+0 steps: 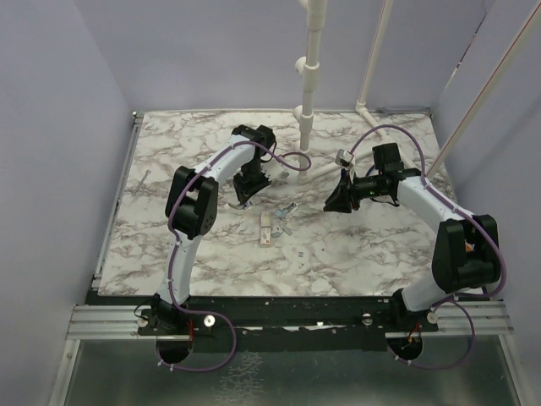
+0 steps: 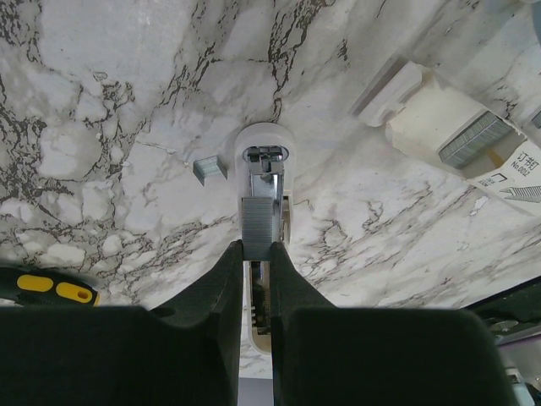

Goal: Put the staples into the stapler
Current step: Install the staple into the stapler.

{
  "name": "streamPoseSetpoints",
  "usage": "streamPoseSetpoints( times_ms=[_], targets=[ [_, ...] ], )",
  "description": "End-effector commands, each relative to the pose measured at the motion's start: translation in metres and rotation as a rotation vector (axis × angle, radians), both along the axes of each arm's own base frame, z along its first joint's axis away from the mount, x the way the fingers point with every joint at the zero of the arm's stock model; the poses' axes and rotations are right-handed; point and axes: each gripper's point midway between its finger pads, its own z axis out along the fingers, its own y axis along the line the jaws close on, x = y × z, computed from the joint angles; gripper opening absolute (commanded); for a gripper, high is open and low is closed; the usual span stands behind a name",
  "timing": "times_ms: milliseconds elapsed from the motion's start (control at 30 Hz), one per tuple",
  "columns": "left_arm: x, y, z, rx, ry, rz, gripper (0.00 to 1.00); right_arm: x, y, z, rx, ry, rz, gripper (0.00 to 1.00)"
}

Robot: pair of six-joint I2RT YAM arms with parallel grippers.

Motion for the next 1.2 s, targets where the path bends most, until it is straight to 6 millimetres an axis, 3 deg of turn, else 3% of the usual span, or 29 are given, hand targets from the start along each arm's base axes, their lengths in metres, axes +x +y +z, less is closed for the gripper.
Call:
streamPoseSetpoints(
  times_ms=[0,1167],
  targets=[
    [0.0041,0.0017,0.0007,0.021,-0.006,-0.020,0.00,-0.0008,0.0003,-0.0002,0.000,0.000,0.011,0.32],
    [0.0008,-0.0052,0.0057,0.003,-0.002,-0.084,0.00,-0.0006,0.0004,-0.0015,-0.001,0.007,0.010,0.32]
  ],
)
